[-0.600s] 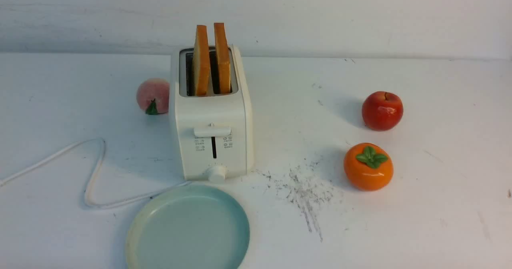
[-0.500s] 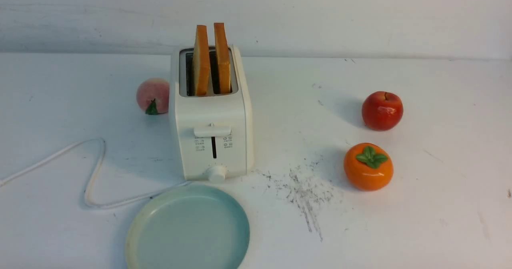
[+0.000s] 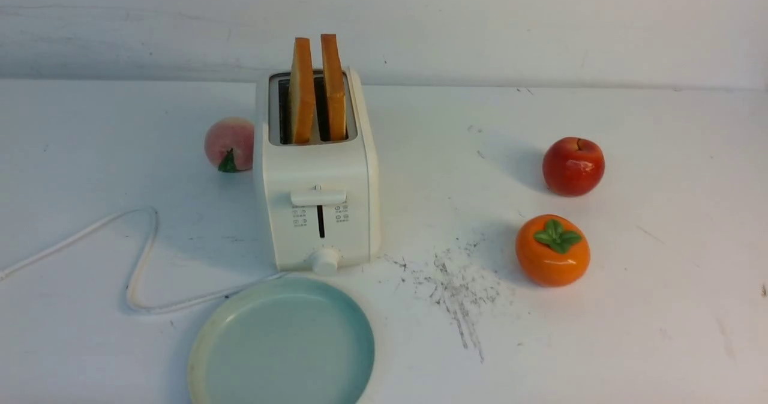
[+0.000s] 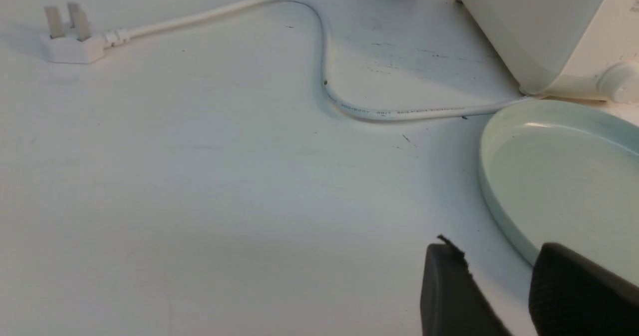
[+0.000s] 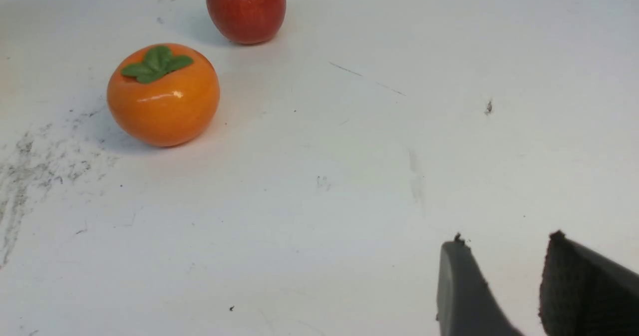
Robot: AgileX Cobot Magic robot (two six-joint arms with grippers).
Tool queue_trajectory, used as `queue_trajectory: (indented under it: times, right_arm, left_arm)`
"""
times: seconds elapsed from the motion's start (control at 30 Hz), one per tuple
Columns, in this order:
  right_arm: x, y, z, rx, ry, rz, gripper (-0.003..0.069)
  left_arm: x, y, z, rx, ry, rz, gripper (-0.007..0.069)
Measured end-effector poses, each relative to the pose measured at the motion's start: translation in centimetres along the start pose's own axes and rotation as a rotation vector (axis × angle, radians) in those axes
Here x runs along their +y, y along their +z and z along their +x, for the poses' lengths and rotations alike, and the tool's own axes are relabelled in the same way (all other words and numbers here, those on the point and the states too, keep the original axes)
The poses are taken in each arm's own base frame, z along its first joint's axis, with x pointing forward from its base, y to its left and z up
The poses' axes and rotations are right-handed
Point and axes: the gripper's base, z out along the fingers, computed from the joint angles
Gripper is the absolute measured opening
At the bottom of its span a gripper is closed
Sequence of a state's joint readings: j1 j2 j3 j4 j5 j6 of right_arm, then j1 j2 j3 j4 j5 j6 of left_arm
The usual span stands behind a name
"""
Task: Take toasted bread from bread machine on white table place on plate.
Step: 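Reach for a toast slice standing in the toaster with the left gripper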
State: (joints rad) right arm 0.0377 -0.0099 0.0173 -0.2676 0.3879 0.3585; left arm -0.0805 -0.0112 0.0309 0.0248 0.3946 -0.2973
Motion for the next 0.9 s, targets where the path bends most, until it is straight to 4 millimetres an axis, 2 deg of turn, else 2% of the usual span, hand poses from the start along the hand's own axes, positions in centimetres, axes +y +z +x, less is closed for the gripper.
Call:
queue_trajectory:
  times: [0.23, 0.43, 0.53, 0.57, 0.63, 0.67, 0.8, 0.9]
  right_arm:
    - [0.0, 0.0, 0.0, 0.000, 0.000, 0.000, 0.0240]
    - [0.0, 0.0, 0.0, 0.000, 0.004, 0.000, 0.0240]
    - [0.2, 0.0, -0.1, -0.013, 0.111, -0.027, 0.0240]
    - [0.3, 0.0, -0.1, -0.013, 0.127, -0.032, 0.0240]
    - [0.5, 0.0, -0.3, -0.037, 0.234, -0.063, 0.0240]
    - [0.8, 0.0, -0.6, -0.072, 0.348, -0.099, 0.0240]
    - [1.1, -0.3, -2.2, -0.218, 0.594, -0.202, 0.0240]
    - [1.2, -0.6, -3.0, -0.305, 0.638, -0.248, 0.0240]
  left_arm:
    - [-0.2, 0.0, -0.4, -0.045, -0.013, 0.017, 0.0238]
    - [-0.9, -0.4, -2.3, -0.239, -0.342, 0.149, 0.0238]
    - [-1.0, -0.7, -3.3, -0.334, -0.558, 0.219, 0.0238]
    - [-1.0, -0.7, -3.4, -0.340, -0.583, 0.226, 0.0238]
    - [-1.0, -0.9, -3.8, -0.379, -0.668, 0.253, 0.0238]
    - [-0.9, -1.0, -4.0, -0.400, -0.717, 0.267, 0.0238]
    - [-0.9, -1.0, -4.1, -0.411, -0.754, 0.276, 0.0238]
    - [-0.9, -1.0, -4.2, -0.413, -0.759, 0.278, 0.0238]
